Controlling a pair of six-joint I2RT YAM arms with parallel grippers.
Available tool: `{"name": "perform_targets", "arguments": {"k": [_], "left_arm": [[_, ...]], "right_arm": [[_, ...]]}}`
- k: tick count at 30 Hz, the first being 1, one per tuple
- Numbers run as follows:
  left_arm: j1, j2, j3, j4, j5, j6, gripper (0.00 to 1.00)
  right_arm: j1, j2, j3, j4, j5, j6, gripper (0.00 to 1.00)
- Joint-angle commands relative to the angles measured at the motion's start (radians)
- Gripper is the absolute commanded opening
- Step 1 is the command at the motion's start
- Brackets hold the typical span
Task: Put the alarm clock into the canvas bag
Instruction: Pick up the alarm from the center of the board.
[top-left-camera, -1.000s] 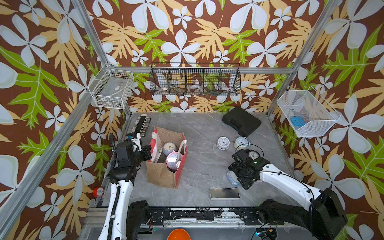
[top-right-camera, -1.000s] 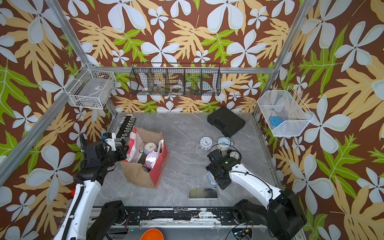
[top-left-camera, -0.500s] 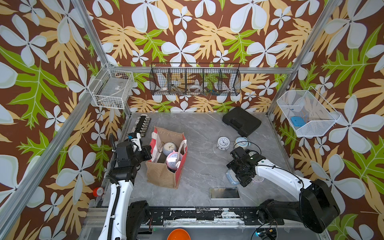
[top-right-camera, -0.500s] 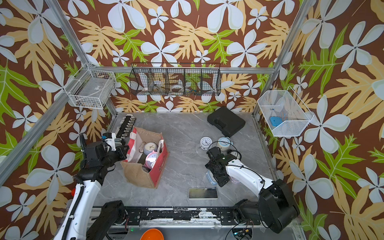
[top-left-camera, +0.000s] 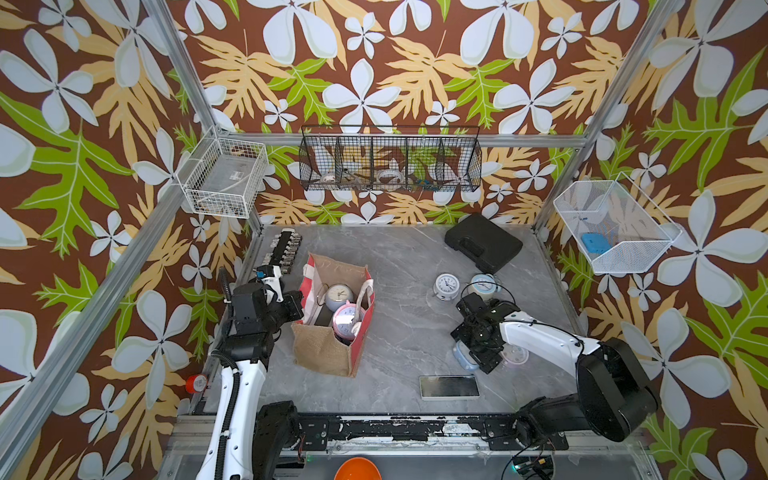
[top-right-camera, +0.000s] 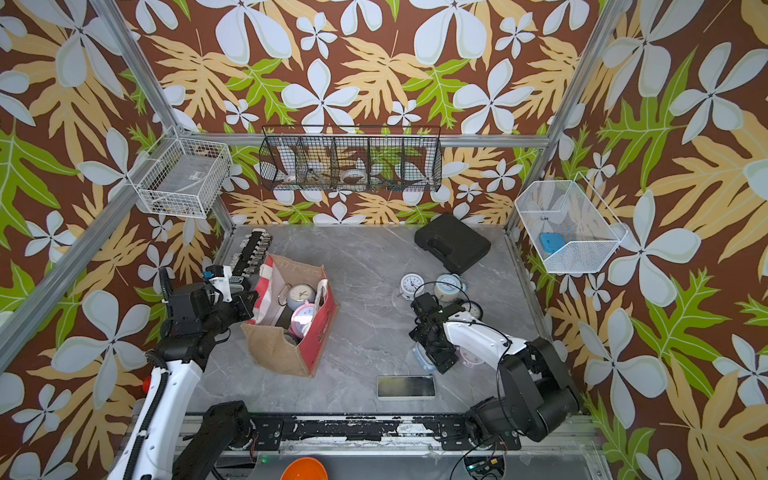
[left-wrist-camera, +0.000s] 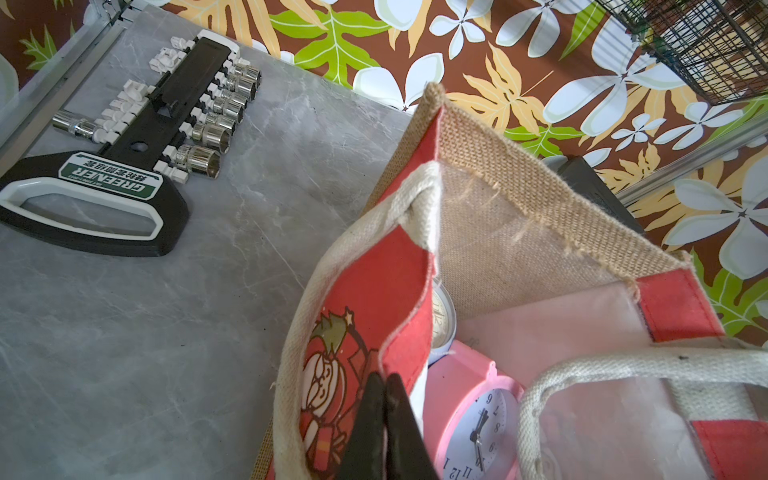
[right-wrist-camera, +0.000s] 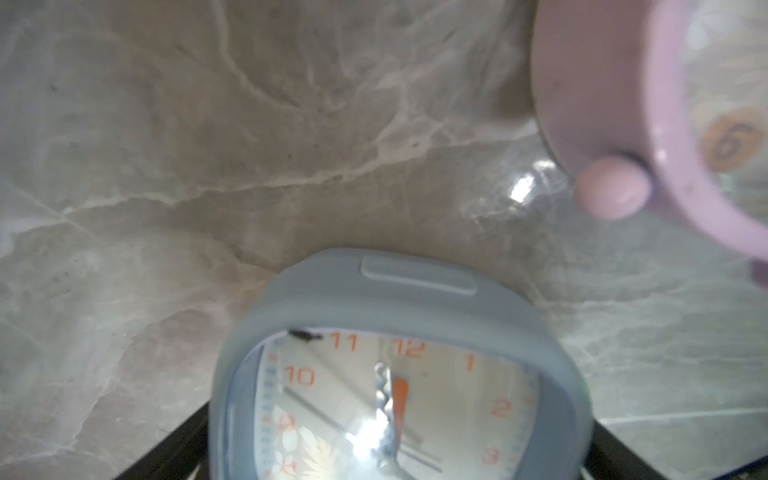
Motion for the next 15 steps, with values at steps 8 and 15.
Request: {"name": "perform_targets", "arguments": {"k": [8,15], "left_arm": [[0.001,0.003,-0.001,0.006,0.003,0.007,0.0],[0.001,0.002,-0.001,0.006,0.004,0.006,0.0]], "right_arm": [[0.001,-0.015,-0.002,-0.005,0.013,-0.012,0.93],[0.0,-0.07,0.007,-0.032,0.036,-0.018,0.85]]}}
